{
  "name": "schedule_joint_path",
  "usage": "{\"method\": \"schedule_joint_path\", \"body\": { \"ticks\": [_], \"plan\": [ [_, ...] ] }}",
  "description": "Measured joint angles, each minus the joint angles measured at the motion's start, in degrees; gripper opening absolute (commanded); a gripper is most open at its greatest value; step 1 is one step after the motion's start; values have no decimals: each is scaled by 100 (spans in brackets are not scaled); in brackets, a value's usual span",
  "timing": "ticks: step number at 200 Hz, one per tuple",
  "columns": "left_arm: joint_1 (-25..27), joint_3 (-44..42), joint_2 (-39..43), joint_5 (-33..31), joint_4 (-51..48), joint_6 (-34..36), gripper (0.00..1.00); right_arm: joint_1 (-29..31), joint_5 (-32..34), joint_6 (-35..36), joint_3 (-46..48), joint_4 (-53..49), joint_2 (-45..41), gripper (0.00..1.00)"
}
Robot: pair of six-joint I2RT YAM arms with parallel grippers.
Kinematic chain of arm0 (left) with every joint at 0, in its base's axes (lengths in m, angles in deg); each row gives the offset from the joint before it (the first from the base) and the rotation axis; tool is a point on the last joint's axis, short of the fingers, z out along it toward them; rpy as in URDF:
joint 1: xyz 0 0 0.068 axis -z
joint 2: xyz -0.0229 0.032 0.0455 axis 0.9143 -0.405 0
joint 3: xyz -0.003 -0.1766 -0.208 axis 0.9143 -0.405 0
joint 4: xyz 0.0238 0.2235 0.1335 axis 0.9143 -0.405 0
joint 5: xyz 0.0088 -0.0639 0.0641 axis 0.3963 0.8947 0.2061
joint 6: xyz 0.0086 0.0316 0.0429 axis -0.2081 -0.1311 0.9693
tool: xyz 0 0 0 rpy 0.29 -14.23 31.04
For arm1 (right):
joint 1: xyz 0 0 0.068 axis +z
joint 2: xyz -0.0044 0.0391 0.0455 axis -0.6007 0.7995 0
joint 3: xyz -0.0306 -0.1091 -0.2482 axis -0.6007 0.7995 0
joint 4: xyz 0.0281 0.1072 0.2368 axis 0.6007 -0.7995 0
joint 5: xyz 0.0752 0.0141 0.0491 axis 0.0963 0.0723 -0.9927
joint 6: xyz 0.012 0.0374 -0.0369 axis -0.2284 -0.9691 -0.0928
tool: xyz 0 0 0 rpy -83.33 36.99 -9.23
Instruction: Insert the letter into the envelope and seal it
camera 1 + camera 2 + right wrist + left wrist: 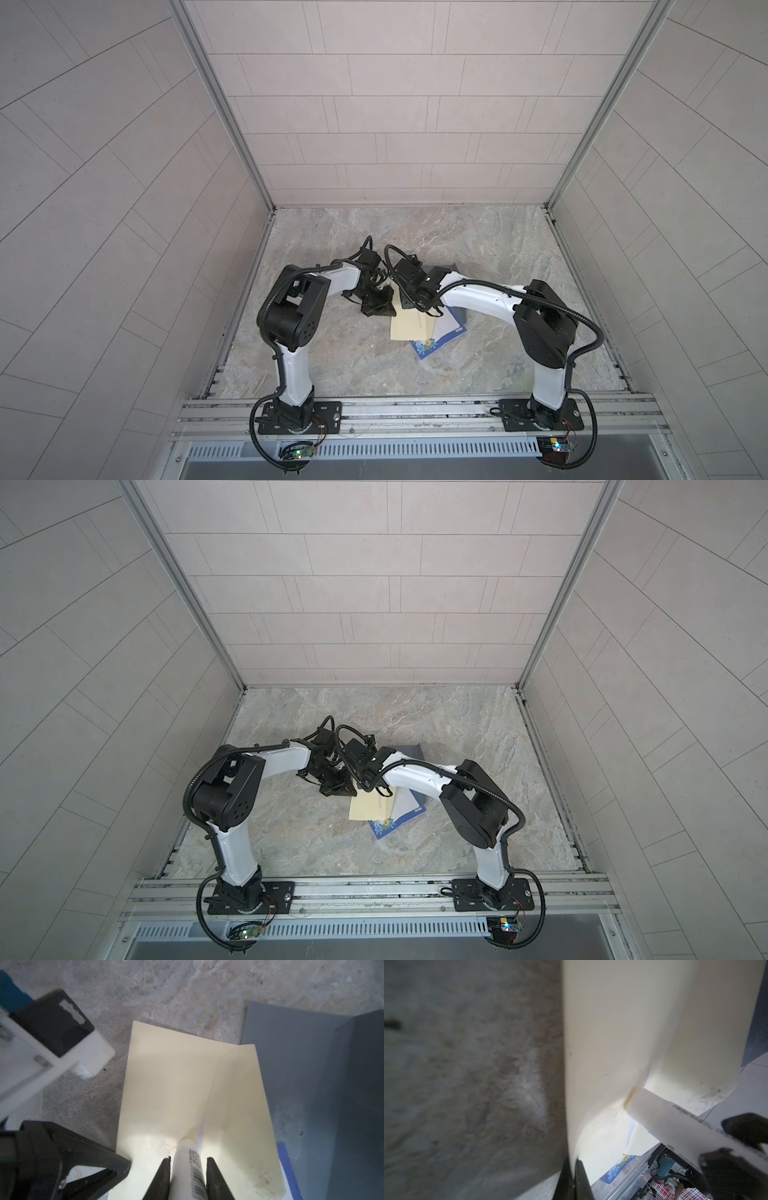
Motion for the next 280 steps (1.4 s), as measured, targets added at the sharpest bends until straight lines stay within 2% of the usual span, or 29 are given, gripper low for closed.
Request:
{"method": "schedule_joint_path", "body": {
  "ticks": [30,65,119,156,280],
  "plan": [
    [9,20,0,-28,-39,0,0,-94,-9,70,155,116,-435,0],
    [31,44,0,-70,-70,2,0,-105,-205,138,-125,225,-472,0],
    [52,70,0,-131,-105,9,0,-103,-610,133,-293,385,122,0],
    [59,79,0,-149,-122,20,0,-103,-658,131,-295,442,332,0],
    [61,83,0,-160,-118,17,0,-28,136,-107,-476,28,457,0]
  ]
}}
